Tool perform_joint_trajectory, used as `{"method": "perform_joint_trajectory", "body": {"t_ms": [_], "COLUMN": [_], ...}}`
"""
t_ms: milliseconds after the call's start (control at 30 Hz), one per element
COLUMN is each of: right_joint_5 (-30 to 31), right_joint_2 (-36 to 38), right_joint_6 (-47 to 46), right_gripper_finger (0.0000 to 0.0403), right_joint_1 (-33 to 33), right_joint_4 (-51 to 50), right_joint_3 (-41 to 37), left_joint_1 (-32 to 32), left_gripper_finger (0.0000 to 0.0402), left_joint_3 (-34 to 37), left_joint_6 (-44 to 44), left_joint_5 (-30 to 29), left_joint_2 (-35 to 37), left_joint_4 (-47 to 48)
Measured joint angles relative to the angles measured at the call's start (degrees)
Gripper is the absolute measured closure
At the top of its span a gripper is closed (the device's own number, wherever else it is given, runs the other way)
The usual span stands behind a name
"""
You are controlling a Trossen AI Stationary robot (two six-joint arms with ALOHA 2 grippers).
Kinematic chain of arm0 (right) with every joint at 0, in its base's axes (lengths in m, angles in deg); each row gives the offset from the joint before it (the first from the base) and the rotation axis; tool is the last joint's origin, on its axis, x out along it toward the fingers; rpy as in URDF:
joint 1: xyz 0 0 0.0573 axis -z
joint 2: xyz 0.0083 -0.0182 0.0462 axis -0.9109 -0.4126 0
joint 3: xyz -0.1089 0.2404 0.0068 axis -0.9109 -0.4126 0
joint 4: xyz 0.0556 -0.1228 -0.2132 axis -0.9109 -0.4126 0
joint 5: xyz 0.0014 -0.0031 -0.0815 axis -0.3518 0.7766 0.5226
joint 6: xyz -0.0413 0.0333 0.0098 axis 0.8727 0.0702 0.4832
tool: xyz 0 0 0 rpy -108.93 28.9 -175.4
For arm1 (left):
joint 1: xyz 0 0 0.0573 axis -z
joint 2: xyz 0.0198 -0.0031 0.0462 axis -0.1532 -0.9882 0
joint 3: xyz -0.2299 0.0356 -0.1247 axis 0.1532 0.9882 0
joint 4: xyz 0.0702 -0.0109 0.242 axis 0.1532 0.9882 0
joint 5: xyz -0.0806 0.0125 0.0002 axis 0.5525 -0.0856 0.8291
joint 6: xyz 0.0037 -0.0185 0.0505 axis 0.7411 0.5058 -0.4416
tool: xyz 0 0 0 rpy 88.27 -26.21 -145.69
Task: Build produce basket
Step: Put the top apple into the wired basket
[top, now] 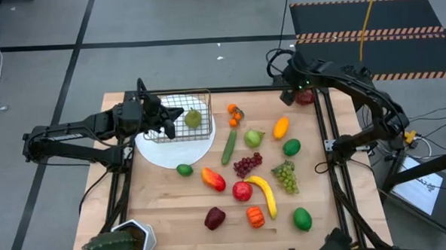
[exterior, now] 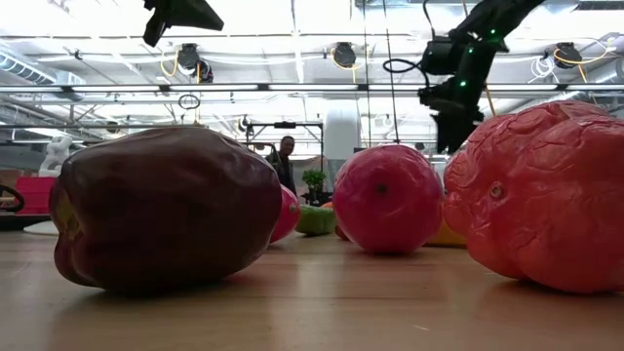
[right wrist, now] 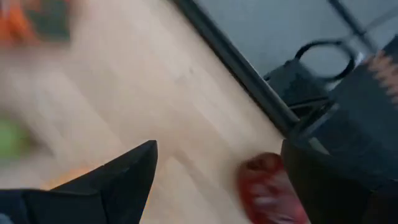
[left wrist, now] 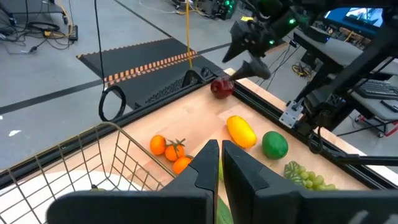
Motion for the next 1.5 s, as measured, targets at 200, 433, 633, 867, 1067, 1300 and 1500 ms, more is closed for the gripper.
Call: {"method": "perform_joint_trajectory", "body": {"t_ms": [200, 433, 633, 867, 1067, 1300, 1500], "right_joint_5": [5.00, 2.58, 2.31, 0.69, 1.09, 2.97, 4.09], "right_joint_2": [2.29, 2.81, 1.92, 1.79, 0.77, -4.79, -9.18], "right_joint_6": [14.18, 23.08, 24.14, 20.60, 20.28, 20.08, 19.50], "right_gripper_finger": [0.0066, 0.0052, 0.0037, 0.0021, 0.0006, 0.0003, 0.0007], "right_joint_1": [-1.63, -0.13, 4.26, 5.45, 5.30, 5.26, 4.81], "right_joint_4": [-4.29, -3.15, -1.93, 1.45, 5.03, 6.37, 8.47], "right_joint_3": [-0.04, -0.02, -2.17, -7.11, -11.40, -12.74, -12.83], "left_joint_1": [0.00, 0.00, 0.00, 0.00, 0.01, 0.02, 0.00], "left_gripper_finger": [0.0379, 0.0334, 0.0283, 0.0246, 0.0232, 0.0231, 0.0231], "left_joint_3": [0.00, 0.02, 0.02, 0.02, 0.02, 0.02, 0.02], "left_joint_6": [-0.80, 0.28, 0.99, 0.55, -0.20, -0.76, -1.16], "left_joint_5": [0.11, 0.51, 0.55, 0.55, 0.52, 0.48, 0.45], "left_joint_2": [-1.16, -4.22, -5.73, -6.05, -6.02, -6.02, -6.03], "left_joint_4": [-0.25, -1.63, -3.16, -3.61, -3.80, -3.93, -4.67]}}
